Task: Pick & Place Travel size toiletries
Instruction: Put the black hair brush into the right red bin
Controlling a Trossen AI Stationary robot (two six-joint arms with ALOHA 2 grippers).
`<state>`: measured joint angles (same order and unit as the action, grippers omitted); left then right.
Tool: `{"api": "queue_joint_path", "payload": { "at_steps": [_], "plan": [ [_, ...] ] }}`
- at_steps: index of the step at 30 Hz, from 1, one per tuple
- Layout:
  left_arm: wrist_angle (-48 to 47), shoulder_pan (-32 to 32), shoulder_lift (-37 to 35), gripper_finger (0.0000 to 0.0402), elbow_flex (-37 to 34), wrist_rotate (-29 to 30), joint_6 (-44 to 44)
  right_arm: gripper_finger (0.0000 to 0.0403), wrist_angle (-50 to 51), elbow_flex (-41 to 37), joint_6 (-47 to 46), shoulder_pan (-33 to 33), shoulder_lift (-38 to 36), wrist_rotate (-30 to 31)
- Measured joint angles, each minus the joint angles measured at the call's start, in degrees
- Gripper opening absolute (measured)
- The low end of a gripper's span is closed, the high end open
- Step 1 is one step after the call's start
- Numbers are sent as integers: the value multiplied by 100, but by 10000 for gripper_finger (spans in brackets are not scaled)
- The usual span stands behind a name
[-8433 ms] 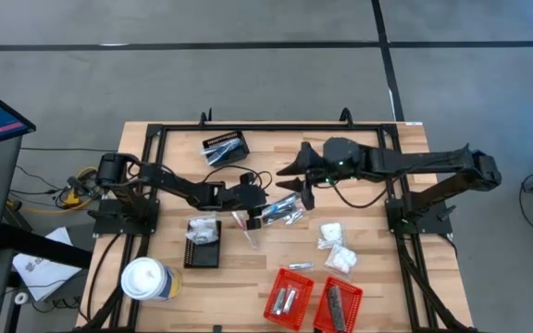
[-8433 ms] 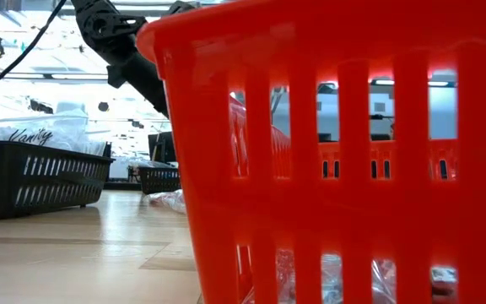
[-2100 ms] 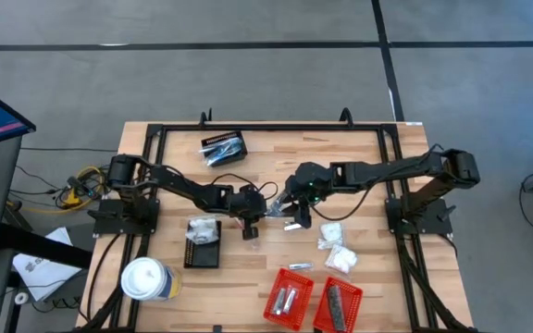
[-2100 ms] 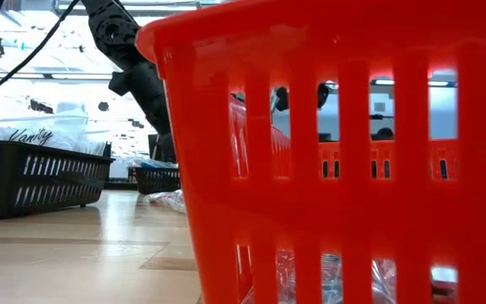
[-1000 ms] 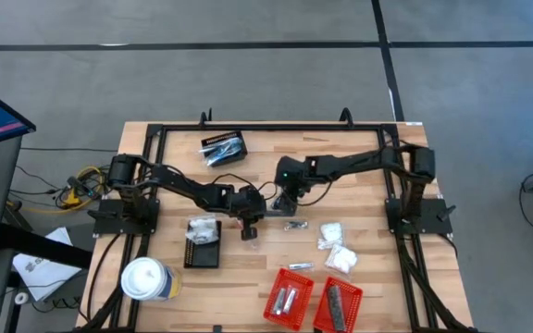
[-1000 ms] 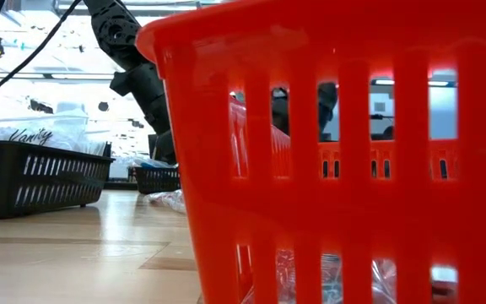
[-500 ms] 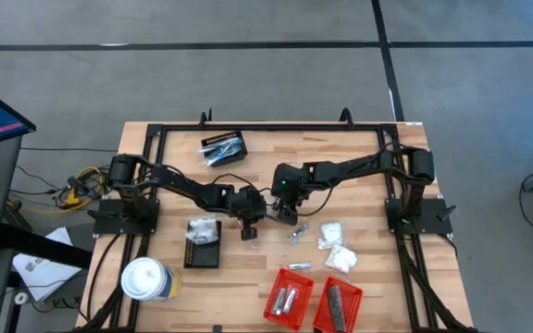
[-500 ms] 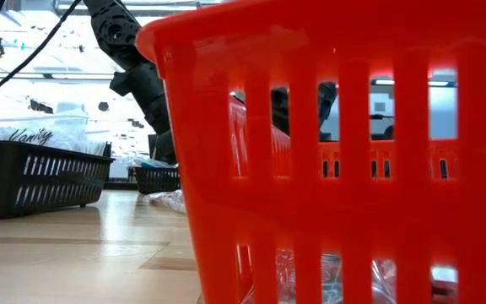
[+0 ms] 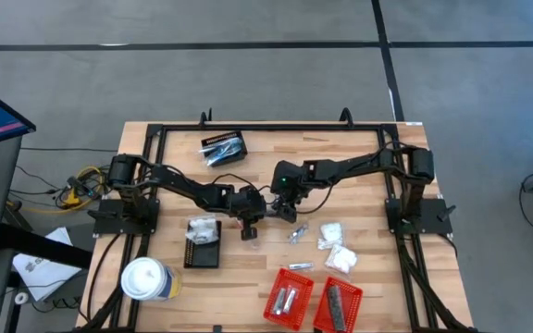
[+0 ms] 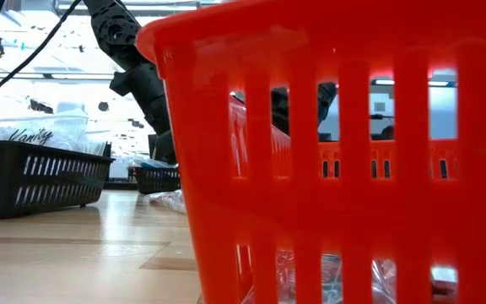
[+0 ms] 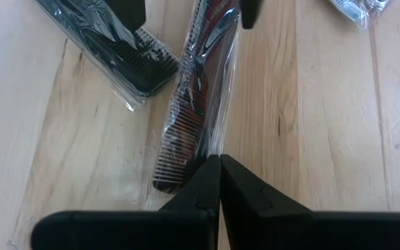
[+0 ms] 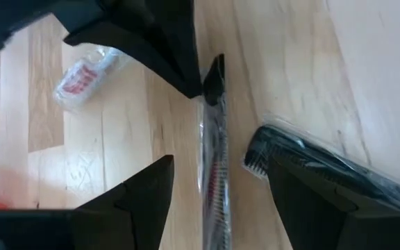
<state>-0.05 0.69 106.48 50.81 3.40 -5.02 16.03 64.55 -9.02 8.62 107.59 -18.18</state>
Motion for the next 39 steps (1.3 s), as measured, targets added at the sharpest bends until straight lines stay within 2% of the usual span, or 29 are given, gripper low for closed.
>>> {"api": "queue_joint_path", "payload": {
  "at_steps": [25, 29, 33, 39],
  "plan": [
    [39, 0, -2, 1, 0, 7, 4, 227, -91, 0, -219, -229, 57, 25],
    [41, 0, -1, 1, 0, 7, 4, 227, -85, 0, -338, -175, 57, 305],
    [41, -2, 0, 1, 0, 6, 4, 227, -40, 0, -455, -86, 87, 327],
    [46, 0, 0, 1, 0, 4, 24, 227, -42, 52, -448, -120, 432, -116]
  ]
}}
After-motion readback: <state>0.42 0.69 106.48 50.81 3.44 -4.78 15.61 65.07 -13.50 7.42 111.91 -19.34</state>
